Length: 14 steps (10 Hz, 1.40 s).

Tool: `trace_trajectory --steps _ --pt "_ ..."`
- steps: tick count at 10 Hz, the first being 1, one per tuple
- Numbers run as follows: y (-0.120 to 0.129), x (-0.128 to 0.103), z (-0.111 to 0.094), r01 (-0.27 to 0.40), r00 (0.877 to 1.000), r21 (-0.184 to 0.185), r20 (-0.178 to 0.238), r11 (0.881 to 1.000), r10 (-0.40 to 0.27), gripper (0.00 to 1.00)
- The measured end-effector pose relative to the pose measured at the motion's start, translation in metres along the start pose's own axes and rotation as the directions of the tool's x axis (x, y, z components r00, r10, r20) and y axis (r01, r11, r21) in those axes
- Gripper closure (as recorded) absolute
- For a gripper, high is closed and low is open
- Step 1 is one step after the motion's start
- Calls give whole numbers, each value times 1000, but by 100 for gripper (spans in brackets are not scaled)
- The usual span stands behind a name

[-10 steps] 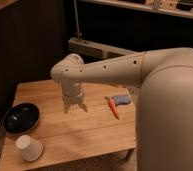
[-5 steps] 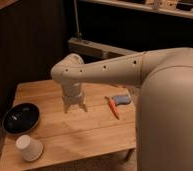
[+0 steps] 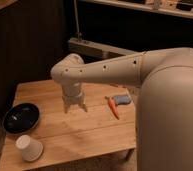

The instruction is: Push the ceramic bowl across the table

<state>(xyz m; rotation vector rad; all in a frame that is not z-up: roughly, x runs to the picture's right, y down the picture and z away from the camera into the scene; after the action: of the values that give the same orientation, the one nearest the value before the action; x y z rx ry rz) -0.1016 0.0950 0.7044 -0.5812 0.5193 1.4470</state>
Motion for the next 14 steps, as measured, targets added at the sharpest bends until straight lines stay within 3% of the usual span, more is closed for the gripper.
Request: trace_trajectory --steps 12,13,14 --pt "0 0 0 1 1000 -1 0 1000 -1 35" --pt "0 -2 -4 10 1000 -8 8 1000 -10 35" --pt "2 -11 -12 22 999 -42 28 999 -21 35"
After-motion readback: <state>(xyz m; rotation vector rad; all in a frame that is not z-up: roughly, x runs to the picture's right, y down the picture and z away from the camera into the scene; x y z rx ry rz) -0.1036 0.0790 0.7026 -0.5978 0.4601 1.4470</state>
